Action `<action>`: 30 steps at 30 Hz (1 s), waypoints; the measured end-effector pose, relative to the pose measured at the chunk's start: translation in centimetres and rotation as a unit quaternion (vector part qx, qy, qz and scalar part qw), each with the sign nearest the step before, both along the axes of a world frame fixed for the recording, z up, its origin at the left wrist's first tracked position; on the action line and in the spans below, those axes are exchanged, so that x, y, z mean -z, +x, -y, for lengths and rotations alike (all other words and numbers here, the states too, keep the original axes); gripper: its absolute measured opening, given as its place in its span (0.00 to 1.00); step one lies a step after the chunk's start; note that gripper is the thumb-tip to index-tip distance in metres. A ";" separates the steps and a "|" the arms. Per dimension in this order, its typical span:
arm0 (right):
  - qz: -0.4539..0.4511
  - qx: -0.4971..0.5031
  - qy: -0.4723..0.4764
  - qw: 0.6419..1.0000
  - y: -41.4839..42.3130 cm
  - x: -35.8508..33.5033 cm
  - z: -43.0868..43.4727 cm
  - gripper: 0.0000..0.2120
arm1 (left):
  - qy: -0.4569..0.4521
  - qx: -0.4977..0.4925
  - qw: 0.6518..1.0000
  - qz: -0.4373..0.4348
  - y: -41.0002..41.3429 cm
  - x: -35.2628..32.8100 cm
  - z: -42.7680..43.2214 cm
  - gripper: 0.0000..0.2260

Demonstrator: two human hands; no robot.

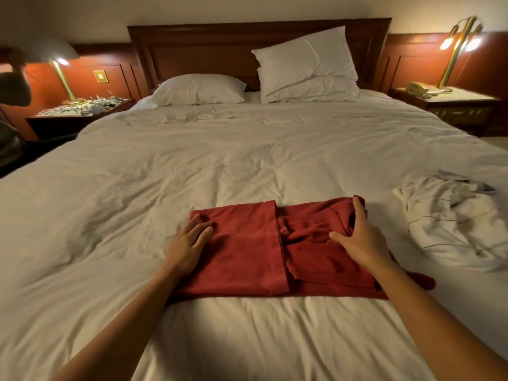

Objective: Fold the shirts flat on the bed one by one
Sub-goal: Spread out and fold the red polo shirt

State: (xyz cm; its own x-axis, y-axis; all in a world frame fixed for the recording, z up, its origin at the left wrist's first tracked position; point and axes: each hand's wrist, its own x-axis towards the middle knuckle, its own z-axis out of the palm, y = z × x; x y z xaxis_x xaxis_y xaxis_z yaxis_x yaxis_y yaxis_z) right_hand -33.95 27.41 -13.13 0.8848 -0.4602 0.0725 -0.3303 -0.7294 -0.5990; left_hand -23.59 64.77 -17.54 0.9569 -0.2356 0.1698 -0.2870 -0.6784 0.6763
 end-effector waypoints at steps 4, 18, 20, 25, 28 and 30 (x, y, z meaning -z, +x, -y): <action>-0.036 -0.012 0.074 0.997 0.0 -1.1 0.1 0.52 | -0.147 -0.053 0.987 -0.022 -0.8 -1.2 -0.2 0.19; -0.127 -0.253 0.164 0.945 7.6 -12.7 -22.5 0.41 | -0.424 -0.058 0.852 -0.301 -0.9 -5.5 -5.8 0.35; -0.156 -0.255 0.151 0.942 8.2 -11.8 -25.1 0.36 | -0.396 -0.048 0.861 -0.315 -1.2 -5.7 -6.9 0.35; -0.145 -0.249 -0.023 0.957 7.6 -6.3 -22.4 0.27 | -0.341 -0.037 0.885 -0.314 -1.1 -5.7 -7.7 0.29; -0.128 -0.268 -0.057 0.953 7.1 -2.9 -19.7 0.25 | -0.292 -0.015 0.899 -0.325 -0.8 -5.9 -7.7 0.42; -0.034 -0.240 -0.065 0.968 8.2 -2.1 -18.6 0.22 | -0.248 0.037 0.904 -0.347 -0.8 -6.2 -7.7 0.50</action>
